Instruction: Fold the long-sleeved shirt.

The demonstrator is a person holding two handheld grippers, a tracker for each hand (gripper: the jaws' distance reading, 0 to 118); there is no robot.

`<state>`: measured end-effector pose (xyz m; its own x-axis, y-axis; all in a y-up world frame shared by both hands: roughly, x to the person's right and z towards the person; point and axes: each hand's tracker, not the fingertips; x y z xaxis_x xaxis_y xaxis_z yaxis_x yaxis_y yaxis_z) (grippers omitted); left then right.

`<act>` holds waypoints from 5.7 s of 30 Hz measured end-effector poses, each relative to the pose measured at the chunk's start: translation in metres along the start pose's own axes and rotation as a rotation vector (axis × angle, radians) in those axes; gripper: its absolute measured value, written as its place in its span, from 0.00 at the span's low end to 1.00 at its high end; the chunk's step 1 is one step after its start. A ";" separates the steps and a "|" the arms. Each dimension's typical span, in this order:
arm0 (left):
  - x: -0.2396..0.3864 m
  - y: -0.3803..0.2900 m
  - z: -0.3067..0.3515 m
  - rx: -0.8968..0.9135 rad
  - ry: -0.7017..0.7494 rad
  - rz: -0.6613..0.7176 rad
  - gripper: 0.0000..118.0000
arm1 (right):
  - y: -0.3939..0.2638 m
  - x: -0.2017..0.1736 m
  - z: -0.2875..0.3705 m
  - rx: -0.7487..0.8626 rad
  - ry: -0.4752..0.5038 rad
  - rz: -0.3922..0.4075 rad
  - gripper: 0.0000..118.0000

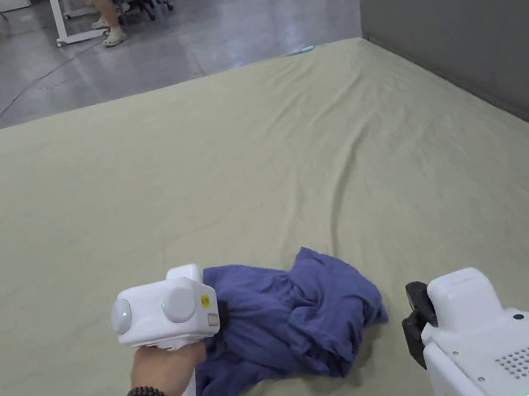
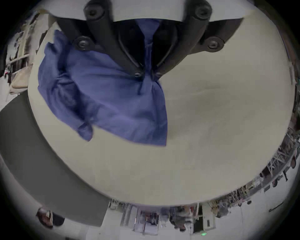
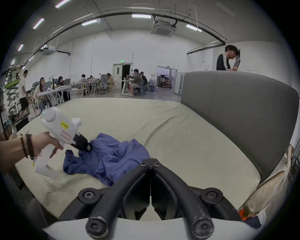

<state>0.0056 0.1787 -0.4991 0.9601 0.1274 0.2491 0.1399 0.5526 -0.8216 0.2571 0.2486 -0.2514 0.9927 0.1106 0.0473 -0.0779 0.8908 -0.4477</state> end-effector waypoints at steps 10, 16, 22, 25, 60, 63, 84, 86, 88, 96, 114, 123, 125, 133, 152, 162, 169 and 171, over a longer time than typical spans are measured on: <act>-0.012 -0.010 0.078 0.136 -0.063 -0.037 0.00 | -0.001 0.014 -0.144 -0.367 0.117 -0.127 0.79; -0.018 -0.018 0.092 0.150 -0.077 -0.037 0.00 | -0.001 0.005 -0.206 -0.507 0.237 -0.155 0.33; -0.029 -0.006 0.111 0.251 -0.060 -0.015 0.00 | 0.041 0.001 -0.167 -0.316 0.273 -0.104 0.10; -0.044 0.021 0.142 0.334 -0.060 0.023 0.00 | 0.093 0.005 -0.140 -0.159 0.278 -0.128 0.10; -0.132 0.051 0.059 0.115 0.103 0.136 0.00 | 0.146 -0.071 -0.292 -0.346 0.275 0.099 0.10; -0.133 0.024 0.077 0.178 0.080 0.214 0.00 | 0.131 -0.068 -0.264 -0.334 0.272 0.033 0.10; -0.085 -0.202 0.188 0.364 0.007 0.362 1.00 | -0.015 -0.021 -0.017 -0.201 0.175 -0.236 0.90; -0.069 -0.223 0.198 0.316 -0.012 0.313 1.00 | -0.028 -0.020 0.004 -0.296 0.222 -0.167 0.88; -0.060 -0.234 0.200 0.267 -0.011 0.290 0.71 | -0.038 -0.021 0.014 -0.336 0.251 -0.139 0.38; -0.058 -0.197 0.193 0.292 0.007 0.220 0.00 | -0.031 -0.026 0.014 -0.302 0.208 -0.120 0.00; -0.119 -0.018 -0.021 -0.096 0.179 0.114 0.81 | -0.018 -0.011 -0.045 -0.368 0.156 -0.119 0.00; -0.090 -0.022 0.045 0.050 0.087 0.053 0.00 | 0.005 -0.021 -0.123 -0.337 0.152 0.022 0.81; -0.095 -0.019 0.052 0.062 0.078 0.067 0.00 | 0.011 -0.025 -0.141 -0.351 0.160 0.037 0.81; -0.096 -0.011 0.065 0.057 0.080 0.083 0.00 | 0.009 -0.057 -0.202 -0.507 0.312 0.044 0.10; -0.144 0.150 0.274 0.557 0.064 0.107 0.00 | 0.289 0.066 -0.147 0.014 0.187 -0.035 0.03; -0.157 0.289 0.371 0.706 0.142 0.183 0.00 | 0.486 0.069 -0.141 0.116 0.013 0.064 0.03; -0.157 0.264 0.312 0.587 0.149 0.124 0.00 | 0.426 0.055 -0.173 0.056 0.059 0.061 0.03; -0.164 0.238 0.268 0.532 0.134 0.142 0.00 | 0.379 0.047 -0.198 -0.018 0.086 0.054 0.03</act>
<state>-0.1838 0.5101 -0.5977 0.9877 0.1444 0.0592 -0.1011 0.8809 -0.4623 0.2925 0.5047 -0.5957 0.9914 0.1194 -0.0539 -0.1307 0.8764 -0.4635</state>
